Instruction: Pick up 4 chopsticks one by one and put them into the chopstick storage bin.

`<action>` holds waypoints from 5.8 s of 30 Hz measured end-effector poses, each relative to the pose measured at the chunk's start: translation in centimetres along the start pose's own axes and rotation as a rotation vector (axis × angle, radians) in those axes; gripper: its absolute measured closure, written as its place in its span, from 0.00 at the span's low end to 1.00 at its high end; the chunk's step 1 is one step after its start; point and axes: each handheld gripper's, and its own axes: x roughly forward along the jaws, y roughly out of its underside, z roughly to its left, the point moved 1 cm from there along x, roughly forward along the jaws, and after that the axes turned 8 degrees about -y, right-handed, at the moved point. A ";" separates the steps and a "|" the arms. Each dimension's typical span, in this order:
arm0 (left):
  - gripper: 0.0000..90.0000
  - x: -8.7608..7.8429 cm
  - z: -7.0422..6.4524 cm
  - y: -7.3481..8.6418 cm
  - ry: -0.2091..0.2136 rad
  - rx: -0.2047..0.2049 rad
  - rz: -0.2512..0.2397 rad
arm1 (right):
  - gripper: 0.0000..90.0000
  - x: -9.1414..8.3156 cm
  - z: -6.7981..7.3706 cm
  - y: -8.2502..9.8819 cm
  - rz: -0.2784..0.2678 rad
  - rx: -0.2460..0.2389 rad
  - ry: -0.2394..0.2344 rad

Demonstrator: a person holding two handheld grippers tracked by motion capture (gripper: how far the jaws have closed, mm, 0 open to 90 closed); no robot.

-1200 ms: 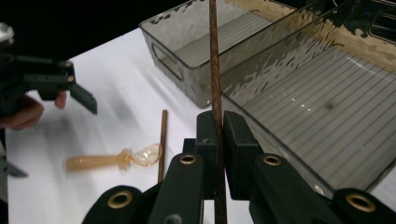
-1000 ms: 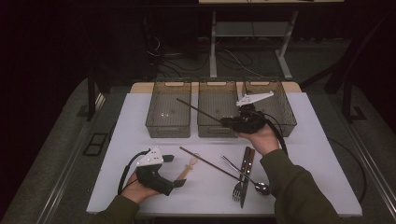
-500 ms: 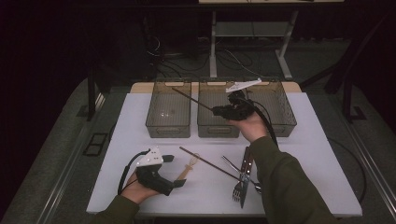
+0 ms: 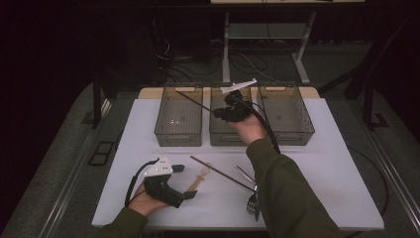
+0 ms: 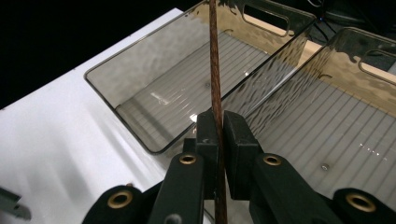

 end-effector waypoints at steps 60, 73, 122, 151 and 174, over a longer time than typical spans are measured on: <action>0.02 -0.2 -0.1 -0.1 0.008 0.004 -0.011 | 0.61 7.7 1.7 -3.1 0.060 -0.010 -0.008; 0.01 -0.1 -0.1 -0.1 0.003 0.002 -0.004 | 0.49 2.4 1.7 -0.7 0.030 -0.065 -0.069; 0.00 0.5 0.2 0.3 -0.017 -0.002 0.002 | 0.48 -7.5 1.5 13.2 0.021 -0.097 -0.172; 0.00 0.7 -0.3 0.2 -0.020 0.035 0.025 | 0.78 -6.7 3.7 18.9 0.204 -0.152 -0.166; 0.00 0.9 -0.4 0.2 -0.018 0.041 0.030 | 0.87 -4.7 4.3 19.2 0.275 -0.216 -0.111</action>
